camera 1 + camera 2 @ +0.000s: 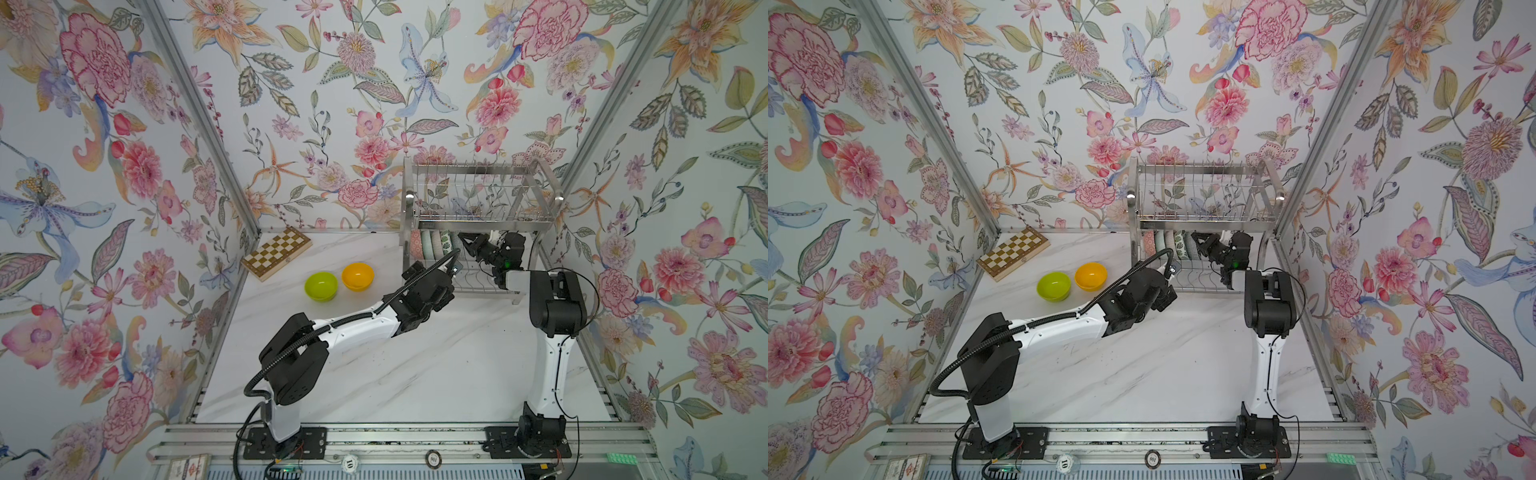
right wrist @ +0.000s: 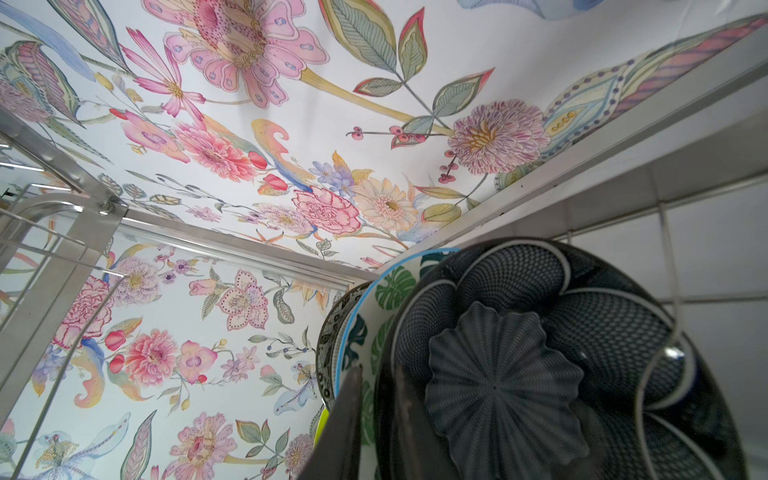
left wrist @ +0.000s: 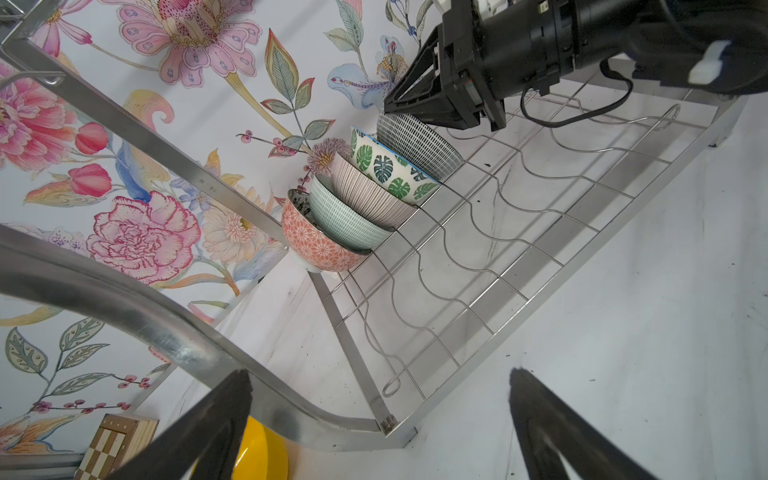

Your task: Load the bowls into the dish rack

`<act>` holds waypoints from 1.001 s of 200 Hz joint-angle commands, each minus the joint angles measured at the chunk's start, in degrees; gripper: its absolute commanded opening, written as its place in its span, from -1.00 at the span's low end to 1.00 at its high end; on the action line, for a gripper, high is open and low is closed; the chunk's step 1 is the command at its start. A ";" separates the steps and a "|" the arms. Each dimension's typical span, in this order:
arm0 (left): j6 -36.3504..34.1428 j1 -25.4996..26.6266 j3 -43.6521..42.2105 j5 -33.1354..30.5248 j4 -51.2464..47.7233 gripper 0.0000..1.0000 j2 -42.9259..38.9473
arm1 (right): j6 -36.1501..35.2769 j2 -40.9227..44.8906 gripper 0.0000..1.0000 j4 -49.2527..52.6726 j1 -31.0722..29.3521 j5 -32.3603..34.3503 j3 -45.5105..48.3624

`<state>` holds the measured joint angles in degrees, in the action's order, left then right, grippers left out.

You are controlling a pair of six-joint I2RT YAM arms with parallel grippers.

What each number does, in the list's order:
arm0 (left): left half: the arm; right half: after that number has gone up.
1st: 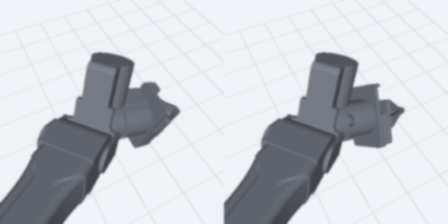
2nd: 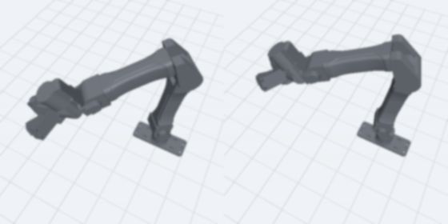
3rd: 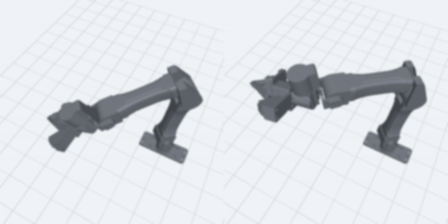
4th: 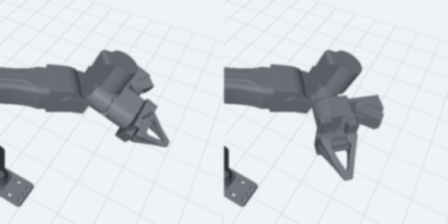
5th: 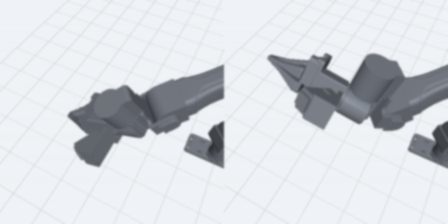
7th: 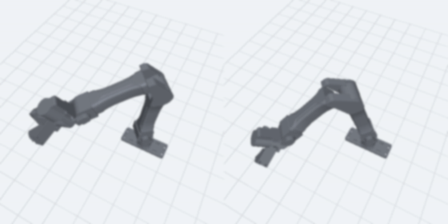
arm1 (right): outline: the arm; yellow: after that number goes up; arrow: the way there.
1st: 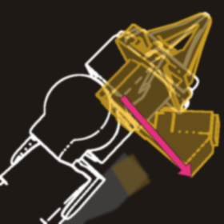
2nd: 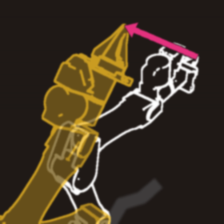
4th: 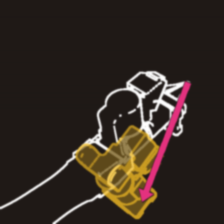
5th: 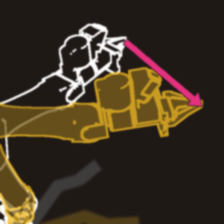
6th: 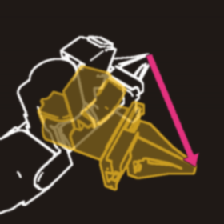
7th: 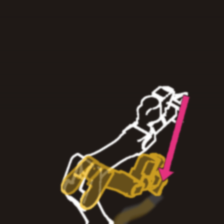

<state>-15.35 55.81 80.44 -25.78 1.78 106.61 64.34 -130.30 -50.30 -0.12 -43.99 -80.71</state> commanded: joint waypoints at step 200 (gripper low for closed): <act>4.81 0.42 1.78 1.96 -3.51 0.98 -1.14 | 0.53 12.25 -0.45 -8.06 1.00 4.54 15.32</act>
<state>-12.62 55.81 80.44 -24.82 0.86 106.61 65.04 -122.08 -54.50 0.84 -40.91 -68.64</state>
